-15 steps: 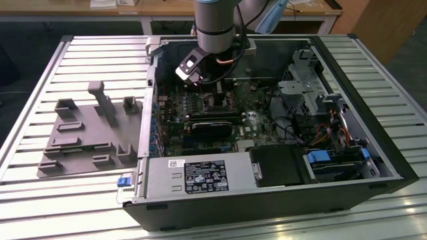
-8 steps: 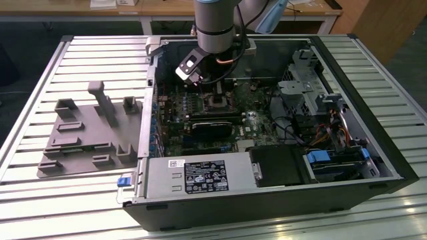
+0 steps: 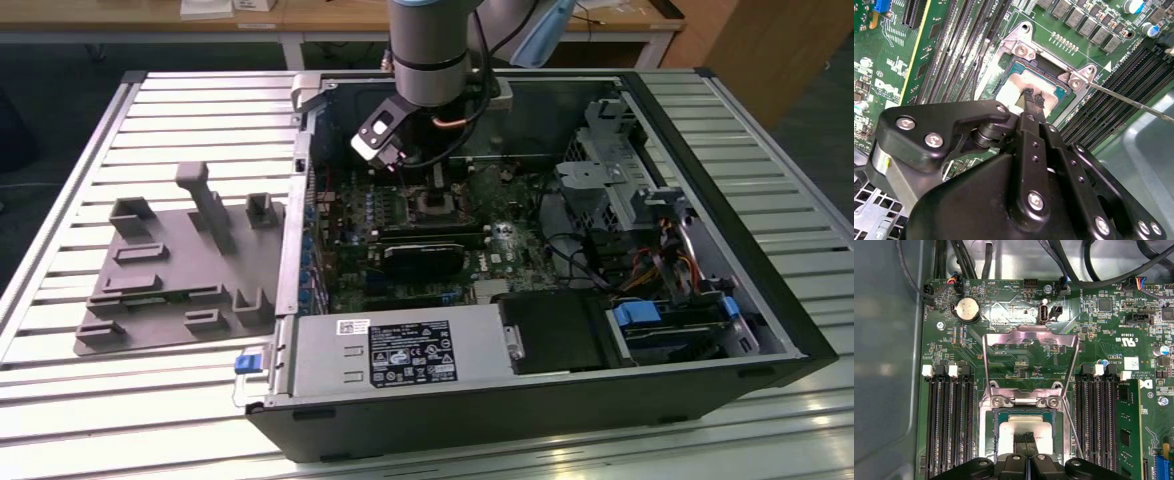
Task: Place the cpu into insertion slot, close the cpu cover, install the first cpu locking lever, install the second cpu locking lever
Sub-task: 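Place the cpu into insertion slot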
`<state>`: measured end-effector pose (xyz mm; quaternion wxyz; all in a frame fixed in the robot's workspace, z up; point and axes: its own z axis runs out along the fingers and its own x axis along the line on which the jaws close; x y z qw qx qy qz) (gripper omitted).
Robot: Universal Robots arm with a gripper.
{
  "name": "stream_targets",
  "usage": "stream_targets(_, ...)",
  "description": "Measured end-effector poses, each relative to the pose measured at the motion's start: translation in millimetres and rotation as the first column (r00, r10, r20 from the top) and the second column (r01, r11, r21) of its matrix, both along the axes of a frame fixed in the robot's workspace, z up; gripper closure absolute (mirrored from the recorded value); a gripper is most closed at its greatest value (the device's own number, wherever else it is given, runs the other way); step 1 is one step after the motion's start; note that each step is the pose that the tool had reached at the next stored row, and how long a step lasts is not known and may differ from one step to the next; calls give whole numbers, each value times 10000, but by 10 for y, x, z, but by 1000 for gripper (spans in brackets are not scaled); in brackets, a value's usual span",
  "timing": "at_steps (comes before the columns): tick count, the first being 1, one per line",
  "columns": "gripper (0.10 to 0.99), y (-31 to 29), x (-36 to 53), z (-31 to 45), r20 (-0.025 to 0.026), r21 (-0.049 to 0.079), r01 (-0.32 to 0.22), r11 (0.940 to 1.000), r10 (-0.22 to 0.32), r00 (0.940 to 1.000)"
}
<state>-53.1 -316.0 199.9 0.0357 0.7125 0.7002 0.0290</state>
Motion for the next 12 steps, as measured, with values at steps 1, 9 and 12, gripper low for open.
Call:
stream_targets(1, 980, 0, 0, -2, 0, -2, 0, 10000, 0, 10000)
stream_targets(9, 980, 0, 0, -26, 0, 2, 2, 10000, -2, 10000)
stream_targets(12, 980, 0, 0, -22, 3, 5, 0, 10000, 0, 10000)
